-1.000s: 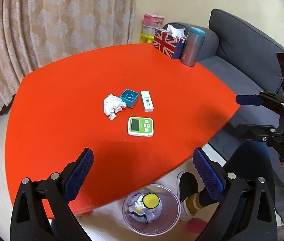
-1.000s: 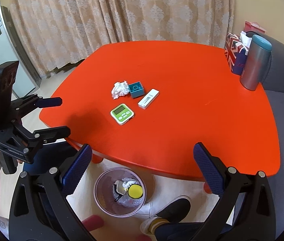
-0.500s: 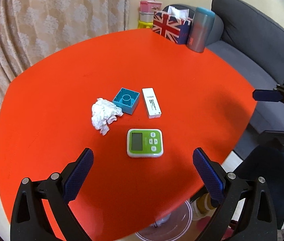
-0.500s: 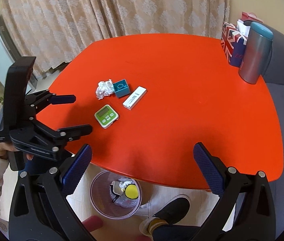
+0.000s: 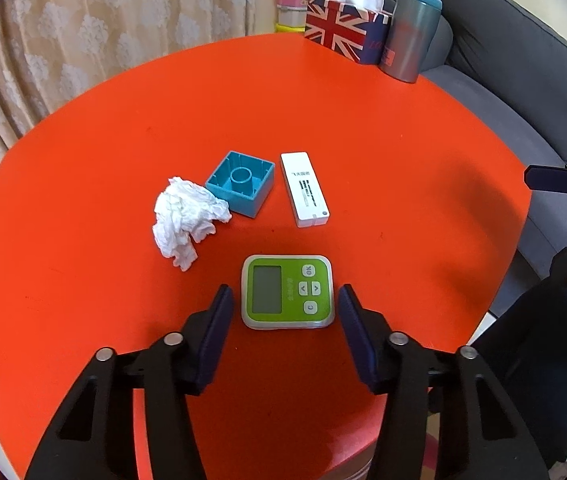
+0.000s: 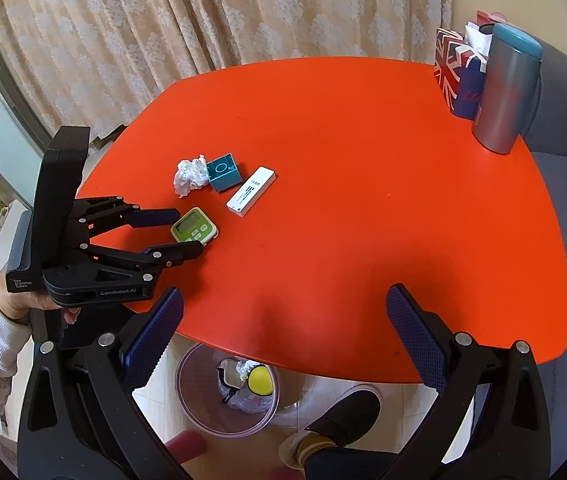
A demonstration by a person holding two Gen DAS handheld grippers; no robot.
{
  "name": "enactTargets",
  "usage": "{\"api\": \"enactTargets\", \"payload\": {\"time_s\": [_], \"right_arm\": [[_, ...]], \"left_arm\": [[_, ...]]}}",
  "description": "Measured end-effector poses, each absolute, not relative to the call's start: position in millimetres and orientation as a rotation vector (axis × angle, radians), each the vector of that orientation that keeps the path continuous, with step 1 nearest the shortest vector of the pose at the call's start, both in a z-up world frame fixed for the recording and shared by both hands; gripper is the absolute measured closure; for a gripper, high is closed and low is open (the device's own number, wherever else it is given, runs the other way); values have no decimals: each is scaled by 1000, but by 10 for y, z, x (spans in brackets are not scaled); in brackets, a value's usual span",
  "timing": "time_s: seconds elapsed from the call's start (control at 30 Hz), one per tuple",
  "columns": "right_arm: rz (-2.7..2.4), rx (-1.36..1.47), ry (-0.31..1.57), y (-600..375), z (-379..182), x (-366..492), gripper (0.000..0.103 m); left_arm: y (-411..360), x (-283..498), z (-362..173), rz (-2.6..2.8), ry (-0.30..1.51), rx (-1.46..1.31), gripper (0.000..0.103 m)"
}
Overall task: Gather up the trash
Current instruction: 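Grasp the green timer with the left gripper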
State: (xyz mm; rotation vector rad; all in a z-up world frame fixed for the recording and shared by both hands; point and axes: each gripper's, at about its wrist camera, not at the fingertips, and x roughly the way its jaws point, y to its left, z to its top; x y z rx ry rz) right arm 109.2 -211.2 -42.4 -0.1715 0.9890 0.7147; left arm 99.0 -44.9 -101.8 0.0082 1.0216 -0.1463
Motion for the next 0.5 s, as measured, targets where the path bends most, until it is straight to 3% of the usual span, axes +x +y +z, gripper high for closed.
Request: {"api": "enactTargets", "payload": {"time_s": [0.5], "right_arm": [[745,-195,988,-1997,-452,1164,4]], "left_arm": [[-411,928,-945,-154,1008,-10,56]]}}
